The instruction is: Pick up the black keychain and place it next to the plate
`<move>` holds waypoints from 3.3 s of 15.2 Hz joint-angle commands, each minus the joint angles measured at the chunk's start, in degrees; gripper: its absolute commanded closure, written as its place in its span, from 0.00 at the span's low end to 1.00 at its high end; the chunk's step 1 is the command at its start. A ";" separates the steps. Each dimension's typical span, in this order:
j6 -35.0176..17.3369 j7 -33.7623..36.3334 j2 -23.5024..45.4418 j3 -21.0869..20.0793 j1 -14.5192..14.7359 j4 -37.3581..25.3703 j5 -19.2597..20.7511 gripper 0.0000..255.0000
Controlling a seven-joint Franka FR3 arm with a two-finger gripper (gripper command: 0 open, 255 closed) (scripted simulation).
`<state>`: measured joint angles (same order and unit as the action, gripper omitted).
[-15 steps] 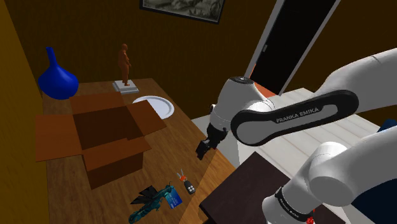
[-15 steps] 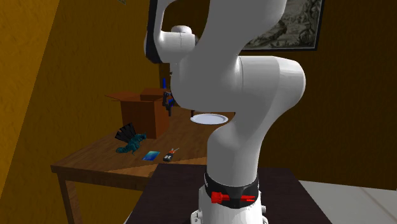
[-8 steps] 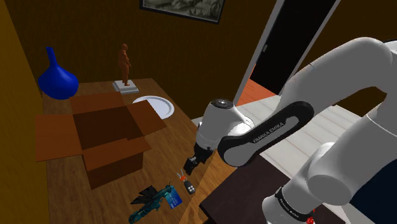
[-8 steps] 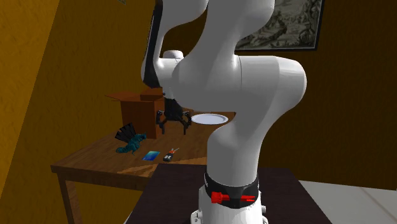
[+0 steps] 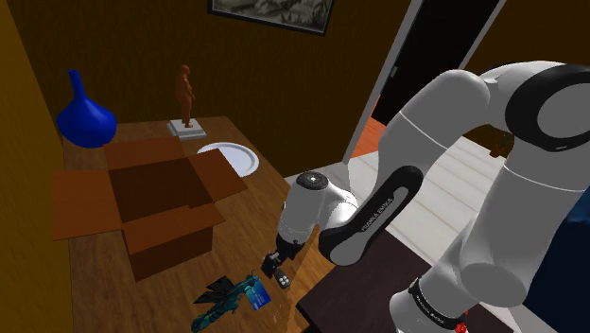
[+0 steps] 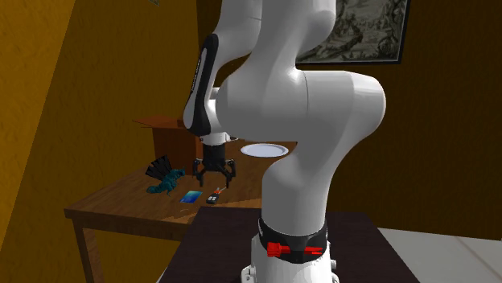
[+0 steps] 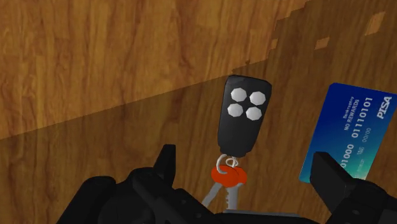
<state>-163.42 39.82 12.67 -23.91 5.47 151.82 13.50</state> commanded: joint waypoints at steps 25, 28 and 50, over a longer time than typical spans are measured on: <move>-0.49 0.87 0.67 0.45 0.32 -0.12 1.09 1.00; 1.80 -2.11 -2.44 -2.56 -1.78 0.45 -3.04 1.00; 19.37 -12.99 5.91 0.42 -7.31 -24.72 -3.28 1.00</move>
<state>-145.08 27.10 17.03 -23.99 -1.85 129.54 9.60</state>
